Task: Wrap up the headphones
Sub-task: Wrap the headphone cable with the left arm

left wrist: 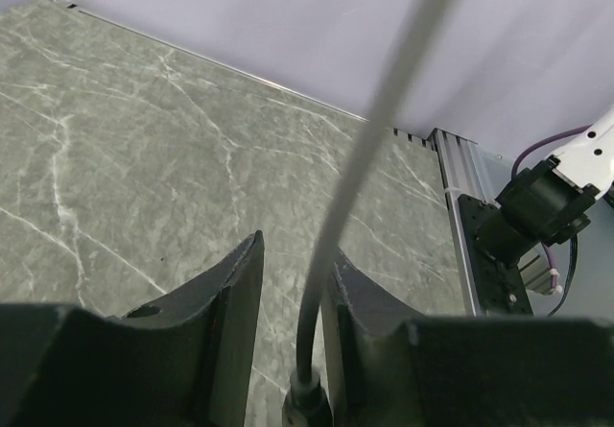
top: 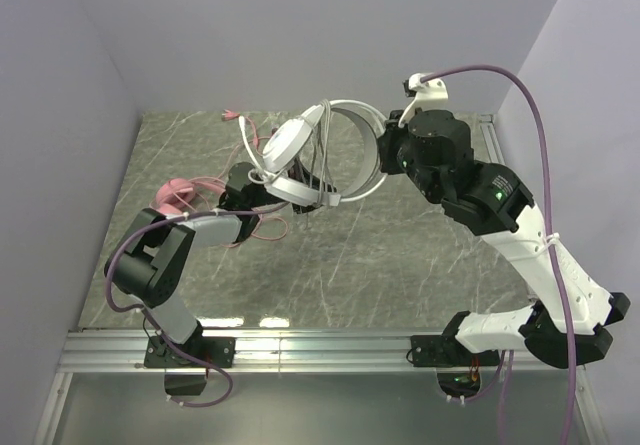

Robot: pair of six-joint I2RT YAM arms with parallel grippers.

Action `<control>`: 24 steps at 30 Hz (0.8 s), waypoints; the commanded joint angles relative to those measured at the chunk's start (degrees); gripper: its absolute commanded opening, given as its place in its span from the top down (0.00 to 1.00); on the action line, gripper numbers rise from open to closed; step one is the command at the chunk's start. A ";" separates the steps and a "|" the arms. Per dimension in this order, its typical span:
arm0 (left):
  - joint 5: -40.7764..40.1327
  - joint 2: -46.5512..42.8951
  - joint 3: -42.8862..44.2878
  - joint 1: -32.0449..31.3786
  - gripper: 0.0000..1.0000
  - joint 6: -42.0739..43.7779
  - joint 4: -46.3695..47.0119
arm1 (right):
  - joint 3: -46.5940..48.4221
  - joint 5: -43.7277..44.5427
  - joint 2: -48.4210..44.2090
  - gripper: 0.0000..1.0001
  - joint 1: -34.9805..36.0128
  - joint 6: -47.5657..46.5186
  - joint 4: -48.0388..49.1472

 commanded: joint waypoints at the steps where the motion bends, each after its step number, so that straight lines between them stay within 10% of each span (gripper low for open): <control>1: -0.20 0.36 -0.89 -0.75 0.65 0.81 3.62 | 4.95 1.12 0.08 1.00 -0.77 3.55 5.96; 24: -3.62 6.16 -4.67 -4.97 0.71 -3.05 13.64 | 9.17 -0.37 0.88 1.00 -4.99 4.78 4.21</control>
